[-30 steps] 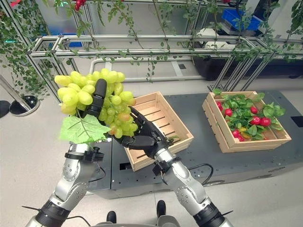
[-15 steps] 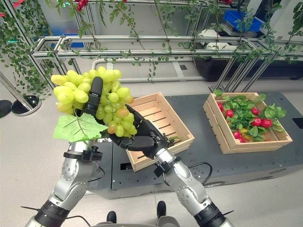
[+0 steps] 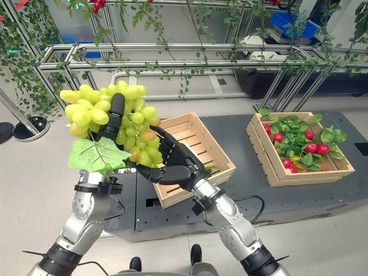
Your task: Pick up the fruits from the basket on one side to the basket on the other side
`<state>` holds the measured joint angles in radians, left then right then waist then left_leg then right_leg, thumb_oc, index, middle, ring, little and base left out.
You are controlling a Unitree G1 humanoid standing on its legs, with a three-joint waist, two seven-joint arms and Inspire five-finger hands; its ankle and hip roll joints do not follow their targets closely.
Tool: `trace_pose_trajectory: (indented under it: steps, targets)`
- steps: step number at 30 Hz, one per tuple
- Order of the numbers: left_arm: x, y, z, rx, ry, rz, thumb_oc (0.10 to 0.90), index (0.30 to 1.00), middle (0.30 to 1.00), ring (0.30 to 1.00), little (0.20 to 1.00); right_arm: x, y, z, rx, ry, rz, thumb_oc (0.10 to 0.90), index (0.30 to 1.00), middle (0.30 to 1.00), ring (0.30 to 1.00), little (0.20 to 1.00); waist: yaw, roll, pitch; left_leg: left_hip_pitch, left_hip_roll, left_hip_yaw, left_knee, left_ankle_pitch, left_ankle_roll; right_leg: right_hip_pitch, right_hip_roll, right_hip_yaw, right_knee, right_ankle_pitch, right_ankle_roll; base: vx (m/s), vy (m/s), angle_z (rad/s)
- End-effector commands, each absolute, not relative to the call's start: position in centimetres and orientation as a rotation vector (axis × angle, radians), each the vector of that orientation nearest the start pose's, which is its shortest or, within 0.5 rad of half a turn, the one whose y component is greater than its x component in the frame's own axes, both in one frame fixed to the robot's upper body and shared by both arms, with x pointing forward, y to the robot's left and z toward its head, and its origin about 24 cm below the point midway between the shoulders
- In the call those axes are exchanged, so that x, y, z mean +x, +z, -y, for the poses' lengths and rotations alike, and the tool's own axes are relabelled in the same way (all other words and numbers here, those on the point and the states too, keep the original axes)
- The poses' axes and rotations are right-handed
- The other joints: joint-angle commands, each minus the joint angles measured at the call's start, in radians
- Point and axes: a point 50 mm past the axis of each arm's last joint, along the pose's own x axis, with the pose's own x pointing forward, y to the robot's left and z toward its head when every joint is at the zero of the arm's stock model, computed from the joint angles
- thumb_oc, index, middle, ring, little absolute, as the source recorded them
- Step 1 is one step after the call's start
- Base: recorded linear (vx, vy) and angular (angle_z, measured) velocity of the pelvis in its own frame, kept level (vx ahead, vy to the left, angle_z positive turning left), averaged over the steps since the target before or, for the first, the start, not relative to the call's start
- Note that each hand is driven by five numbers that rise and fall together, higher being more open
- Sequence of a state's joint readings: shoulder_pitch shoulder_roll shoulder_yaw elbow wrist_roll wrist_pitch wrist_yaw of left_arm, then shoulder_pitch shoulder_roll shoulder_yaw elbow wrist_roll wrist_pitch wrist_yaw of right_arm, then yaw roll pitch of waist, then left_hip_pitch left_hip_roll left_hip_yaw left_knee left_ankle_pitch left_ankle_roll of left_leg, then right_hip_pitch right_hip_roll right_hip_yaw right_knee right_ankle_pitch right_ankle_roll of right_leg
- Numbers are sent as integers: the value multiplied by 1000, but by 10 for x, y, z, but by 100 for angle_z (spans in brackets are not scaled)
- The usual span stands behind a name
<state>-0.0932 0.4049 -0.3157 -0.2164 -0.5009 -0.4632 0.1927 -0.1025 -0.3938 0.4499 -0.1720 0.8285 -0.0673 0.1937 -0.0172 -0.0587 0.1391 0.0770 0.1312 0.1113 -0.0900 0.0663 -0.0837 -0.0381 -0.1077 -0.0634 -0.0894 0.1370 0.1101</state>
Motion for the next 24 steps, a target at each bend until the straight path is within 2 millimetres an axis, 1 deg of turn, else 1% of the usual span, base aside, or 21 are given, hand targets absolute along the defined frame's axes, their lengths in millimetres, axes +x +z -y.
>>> trace_pose_trajectory:
  steps: [1, 5, 10, 11, 12, 13, 14, 20, 24]
  targets:
    - [241, 185, -146, -192, -205, 878, 400, 300, 300, 300, 300, 233, 153, 102, 538, 789, 464, 800, 900, 900, 900, 900, 2, 11, -93, 27, 21, -33, 3, -85, 14, 92, -56, -9, 2, -82, 44, 0, 0, 0]
    - [242, 186, -147, -194, -211, 870, 400, 300, 300, 300, 300, 233, 153, 101, 581, 794, 456, 800, 900, 900, 900, 900, 3, 12, -96, 27, 20, -36, 3, -85, 14, 94, -56, -11, 2, -83, 44, 0, 0, 0]
    - [241, 183, -139, -197, -276, 847, 400, 300, 300, 300, 300, 231, 153, 97, 610, 792, 453, 800, 900, 900, 900, 900, 1, 14, -92, 30, 21, -32, 3, -84, 14, 95, -56, -11, 2, -83, 44, 0, 0, 0]
    - [241, 182, -138, -196, -291, 842, 400, 300, 300, 300, 300, 231, 153, 96, 612, 798, 454, 729, 794, 794, 794, 794, 0, 14, -91, 30, 21, -31, 3, -84, 15, 95, -56, -10, 2, -83, 44, 0, 0, 0]
    - [242, 181, -136, -191, -309, 835, 400, 300, 300, 300, 300, 231, 153, 95, 613, 802, 454, 626, 639, 639, 639, 639, -1, 14, -90, 29, 21, -30, 3, -84, 15, 94, -56, -9, 2, -82, 44, 0, 0, 0]
    - [241, 180, -134, -179, -334, 826, 400, 300, 300, 300, 300, 230, 153, 95, 614, 804, 457, 494, 441, 441, 441, 441, -2, 14, -89, 28, 21, -29, 3, -84, 15, 93, -56, -8, 2, -82, 44, 0, 0, 0]
    - [241, 179, -132, -174, -346, 819, 400, 300, 300, 300, 300, 230, 153, 95, 617, 805, 457, 400, 300, 300, 300, 300, -3, 15, -88, 29, 21, -28, 3, -85, 16, 92, -56, -8, 2, -82, 45, 0, 0, 0]
    - [241, 173, -127, -127, -407, 792, 400, 300, 300, 300, 300, 230, 153, 94, 627, 812, 453, 400, 300, 300, 300, 300, -5, 16, -86, 31, 22, -22, 3, -84, 16, 92, -57, -3, 2, -82, 46, 0, 0, 0]
    - [243, 171, -125, -122, -409, 777, 400, 300, 300, 300, 300, 232, 152, 93, 632, 811, 454, 400, 300, 300, 300, 300, -4, 17, -88, 29, 21, -22, 3, -84, 16, 91, -58, -3, 2, -82, 48, 0, 0, 0]
